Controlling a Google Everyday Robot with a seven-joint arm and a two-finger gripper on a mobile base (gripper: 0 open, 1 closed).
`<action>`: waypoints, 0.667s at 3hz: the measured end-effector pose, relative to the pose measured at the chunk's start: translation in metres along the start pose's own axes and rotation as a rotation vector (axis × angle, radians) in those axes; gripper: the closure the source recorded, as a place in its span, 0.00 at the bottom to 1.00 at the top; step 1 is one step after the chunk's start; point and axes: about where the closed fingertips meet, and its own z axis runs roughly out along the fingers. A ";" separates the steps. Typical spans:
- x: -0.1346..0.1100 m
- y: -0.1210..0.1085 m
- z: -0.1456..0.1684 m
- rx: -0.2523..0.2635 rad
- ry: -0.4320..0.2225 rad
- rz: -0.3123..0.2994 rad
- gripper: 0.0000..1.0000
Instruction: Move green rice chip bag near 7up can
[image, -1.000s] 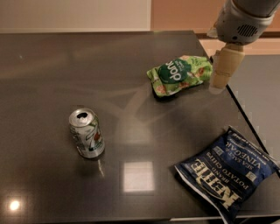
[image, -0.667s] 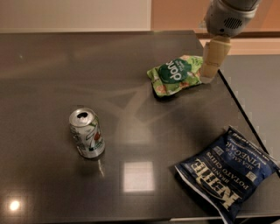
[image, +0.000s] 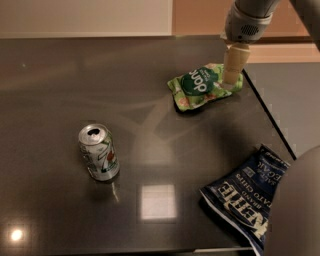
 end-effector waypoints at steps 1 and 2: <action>0.006 -0.003 0.021 -0.039 -0.004 0.015 0.00; 0.009 -0.002 0.040 -0.081 -0.015 0.023 0.00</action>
Offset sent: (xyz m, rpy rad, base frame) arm -0.0006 -0.0120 -0.0566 0.0318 0.1846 0.0004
